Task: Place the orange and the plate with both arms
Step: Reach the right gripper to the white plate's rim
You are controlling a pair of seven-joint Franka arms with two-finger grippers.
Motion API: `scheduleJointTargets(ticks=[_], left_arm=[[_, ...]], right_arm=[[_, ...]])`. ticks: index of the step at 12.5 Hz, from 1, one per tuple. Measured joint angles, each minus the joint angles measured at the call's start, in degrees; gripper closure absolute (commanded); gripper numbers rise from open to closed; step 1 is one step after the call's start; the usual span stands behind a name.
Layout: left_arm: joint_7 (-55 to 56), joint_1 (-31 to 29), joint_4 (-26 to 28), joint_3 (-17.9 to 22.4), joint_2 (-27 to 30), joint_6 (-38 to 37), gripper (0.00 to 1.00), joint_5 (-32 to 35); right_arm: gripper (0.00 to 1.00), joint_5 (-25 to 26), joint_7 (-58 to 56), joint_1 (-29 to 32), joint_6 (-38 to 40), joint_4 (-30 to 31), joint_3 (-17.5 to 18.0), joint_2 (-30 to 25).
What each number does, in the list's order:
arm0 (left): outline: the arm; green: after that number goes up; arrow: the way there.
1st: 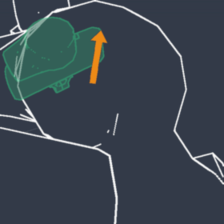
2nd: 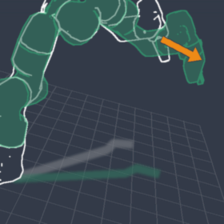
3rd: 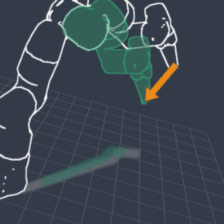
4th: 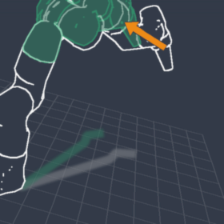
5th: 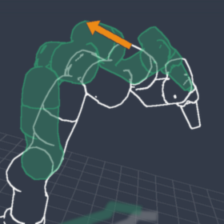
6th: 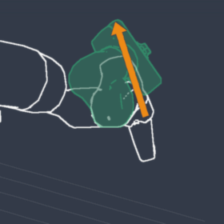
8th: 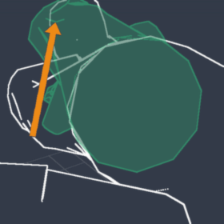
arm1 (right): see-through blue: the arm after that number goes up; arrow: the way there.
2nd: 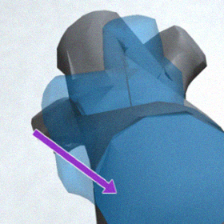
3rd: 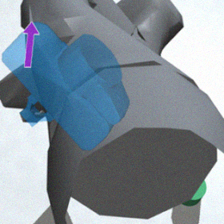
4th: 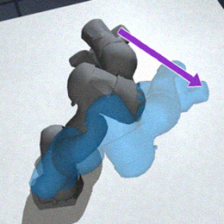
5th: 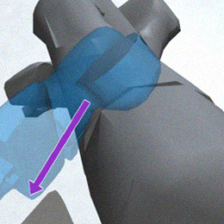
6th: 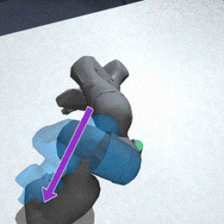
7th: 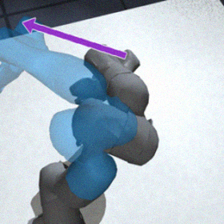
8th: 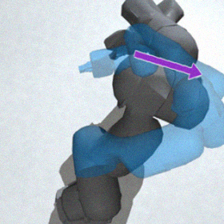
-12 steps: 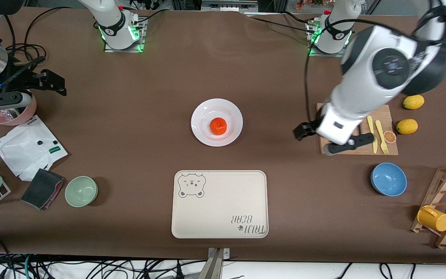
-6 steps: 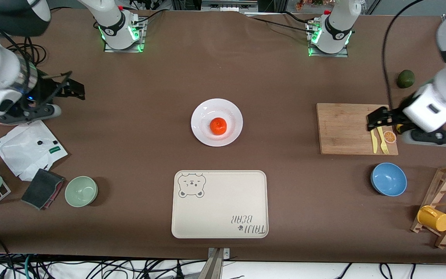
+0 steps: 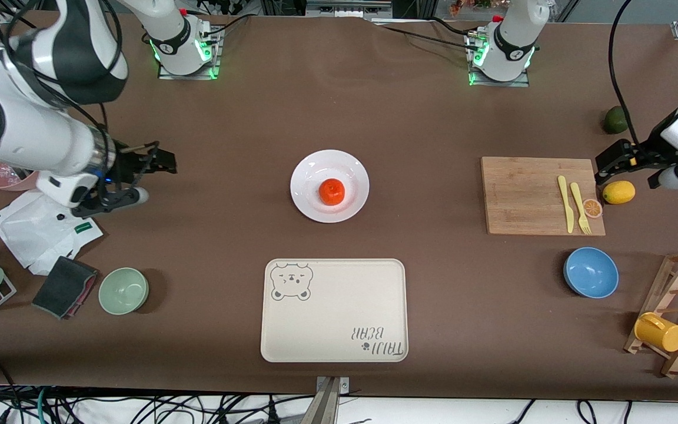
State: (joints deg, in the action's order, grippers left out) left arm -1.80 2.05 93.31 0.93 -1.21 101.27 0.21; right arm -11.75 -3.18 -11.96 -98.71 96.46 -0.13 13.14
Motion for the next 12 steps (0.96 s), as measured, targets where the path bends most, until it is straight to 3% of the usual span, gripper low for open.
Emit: scheduleJointTargets(ticks=[2, 6, 10, 12], left_arm=[[0.00, -0.07, 1.59, 0.10, 2.19, -0.67, 0.00, 0.00], [0.00, -0.14, 1.33, -0.12, 3.21, -11.18, 0.00, 0.00], [0.00, -0.15, 0.32, -0.23, 2.55, -11.30, 0.00, -0.06], [0.00, -0.16, -0.46, -0.23, 2.01, -11.30, 0.00, -0.08]], right_arm=[[0.00, -6.16, -0.03, -0.06, -7.83, 6.06, 1.67, 0.09], [0.00, -18.74, -0.03, -0.23, -24.83, 17.99, 8.19, 0.42], [0.00, -35.35, -4.73, -0.25, -32.19, 25.70, 10.16, 1.01], [0.00, -41.00, -8.41, -0.20, -34.70, 27.43, 10.80, 2.26]])
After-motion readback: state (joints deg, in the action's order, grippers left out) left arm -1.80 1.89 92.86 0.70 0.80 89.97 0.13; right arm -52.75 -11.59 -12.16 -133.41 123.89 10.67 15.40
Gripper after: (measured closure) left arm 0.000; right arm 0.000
